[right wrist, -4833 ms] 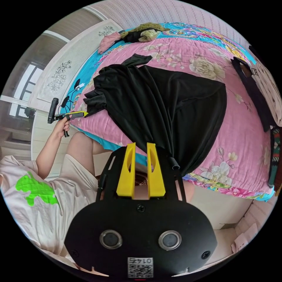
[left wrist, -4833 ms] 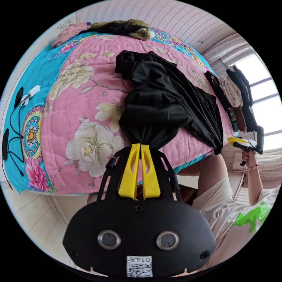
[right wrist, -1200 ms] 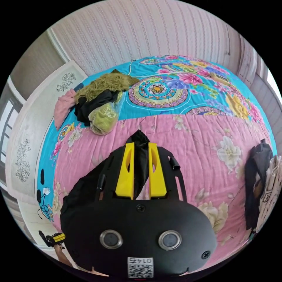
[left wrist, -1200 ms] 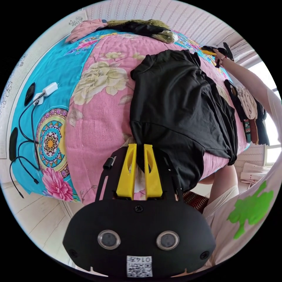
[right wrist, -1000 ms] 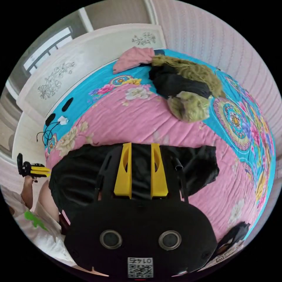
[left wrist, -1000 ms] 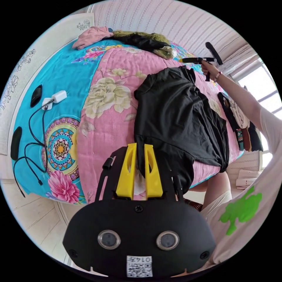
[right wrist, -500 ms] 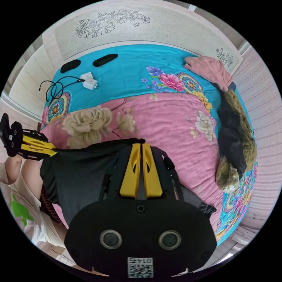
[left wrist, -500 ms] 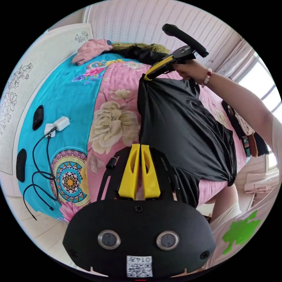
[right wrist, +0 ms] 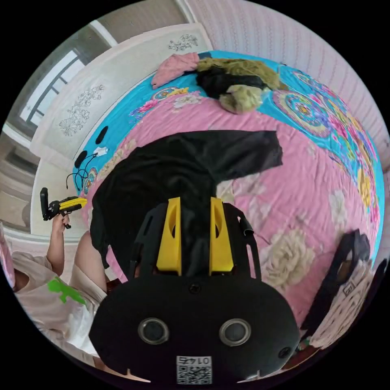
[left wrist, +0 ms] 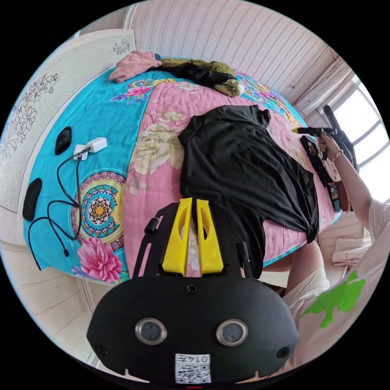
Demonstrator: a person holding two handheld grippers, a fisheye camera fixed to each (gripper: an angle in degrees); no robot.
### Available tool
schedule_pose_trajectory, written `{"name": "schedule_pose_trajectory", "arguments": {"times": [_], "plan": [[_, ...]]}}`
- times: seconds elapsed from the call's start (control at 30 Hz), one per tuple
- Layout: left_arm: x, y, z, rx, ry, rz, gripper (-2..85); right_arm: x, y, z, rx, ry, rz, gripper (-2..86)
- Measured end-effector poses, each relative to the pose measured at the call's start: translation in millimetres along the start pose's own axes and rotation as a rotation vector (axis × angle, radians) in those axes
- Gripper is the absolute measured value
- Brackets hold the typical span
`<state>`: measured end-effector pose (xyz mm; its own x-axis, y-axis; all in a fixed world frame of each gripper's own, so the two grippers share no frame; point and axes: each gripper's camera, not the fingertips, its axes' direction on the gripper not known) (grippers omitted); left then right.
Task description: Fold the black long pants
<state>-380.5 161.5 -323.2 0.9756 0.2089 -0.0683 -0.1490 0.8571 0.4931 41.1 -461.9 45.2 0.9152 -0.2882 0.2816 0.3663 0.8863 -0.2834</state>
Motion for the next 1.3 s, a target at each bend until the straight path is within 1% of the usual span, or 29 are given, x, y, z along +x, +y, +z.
{"name": "schedule_pose_trajectory", "arguments": {"times": [0.03, 0.1, 0.13, 0.2, 0.27, 0.37, 0.43, 0.47, 0.53, 0.57, 0.6, 0.63, 0.7, 0.8, 0.83, 0.87, 0.9, 0.93, 0.97, 1.0, 1.07, 1.13, 1.17, 1.3], "plan": [[5, 9, -3, -0.002, -0.004, -0.004, 0.7, 21, 23, -6, 0.003, 0.019, 0.073, 10.8], [13, 21, -5, -0.004, 0.012, -0.011, -0.2, 92, 121, -30, 0.036, 0.039, 0.352, 10.2], [18, 28, -7, -0.003, 0.034, -0.016, -0.5, 105, 145, -34, 0.048, 0.04, 0.415, 9.9], [27, 36, -6, -0.021, 0.062, -0.017, -0.8, 143, 223, -42, 0.084, 0.014, 0.583, 9.4], [40, 41, -3, -0.06, 0.068, -0.012, -0.9, 159, 259, -40, 0.086, -0.031, 0.647, 9.1], [59, 43, -1, -0.088, 0.06, 0.007, -0.9, 170, 287, -38, 0.182, -0.159, 0.666, 8.4], [69, 43, -1, -0.099, 0.054, 0.016, -1.0, 175, 293, -32, 0.192, -0.162, 0.676, 8.4], [74, 44, 0, -0.104, 0.053, 0.018, -1.0, 182, 294, -25, 0.165, -0.144, 0.693, 8.6], [81, 44, 1, -0.109, 0.051, 0.023, -1.0, 192, 298, -20, 0.162, -0.189, 0.7, 6.5], [85, 44, 2, -0.114, 0.045, 0.026, -1.0, 196, 302, -27, 0.197, -0.206, 0.68, 3.7], [87, 43, 2, -0.114, 0.042, 0.028, -1.0, 201, 306, -40, 0.245, -0.182, 0.683, 2.0], [91, 43, 3, -0.111, 0.039, 0.03, -1.0, 205, 307, -47, 0.25, -0.153, 0.685, 1.7], [95, 43, 4, -0.108, 0.04, 0.033, -1.0, 215, 300, -77, 0.221, 0.033, 0.633, 1.1], [104, 42, 9, -0.121, 0.026, 0.04, -1.0, 224, 281, -107, 0.201, 0.15, 0.515, 1.8], [108, 42, 11, -0.126, 0.018, 0.048, -1.0, 226, 277, -110, 0.192, 0.159, 0.494, 2.0], [111, 42, 14, -0.134, 0.011, 0.054, -1.0, 231, 269, -108, 0.137, 0.17, 0.467, 3.7], [113, 42, 16, -0.139, 0.01, 0.056, -1.0, 241, 266, -99, 0.042, 0.17, 0.477, 5.7], [116, 42, 20, -0.147, 0.009, 0.059, -1.0, 246, 266, -94, -0.012, 0.152, 0.48, 6.8], [118, 43, 24, -0.154, 0.012, 0.061, -1.0, 253, 271, -88, -0.088, 0.073, 0.468, 8.0], [119, 44, 25, -0.155, 0.015, 0.061, -1.0, 254, 283, -93, -0.064, 0.019, 0.457, 8.1], [123, 47, 31, -0.155, 0.024, 0.057, -1.0, 247, 312, -110, 0.043, -0.001, 0.468, 8.0], [125, 50, 36, -0.155, 0.04, 0.056, -1.0, 235, 347, -120, 0.106, -0.083, 0.451, 8.3], [127, 51, 39, -0.157, 0.05, 0.056, -1.0, 221, 371, -121, 0.127, -0.154, 0.424, 8.3], [136, 55, 46, -0.158, 0.075, 0.065, -1.0, 154, 456, -103, 0.086, -0.341, 0.391, 8.4]]}}
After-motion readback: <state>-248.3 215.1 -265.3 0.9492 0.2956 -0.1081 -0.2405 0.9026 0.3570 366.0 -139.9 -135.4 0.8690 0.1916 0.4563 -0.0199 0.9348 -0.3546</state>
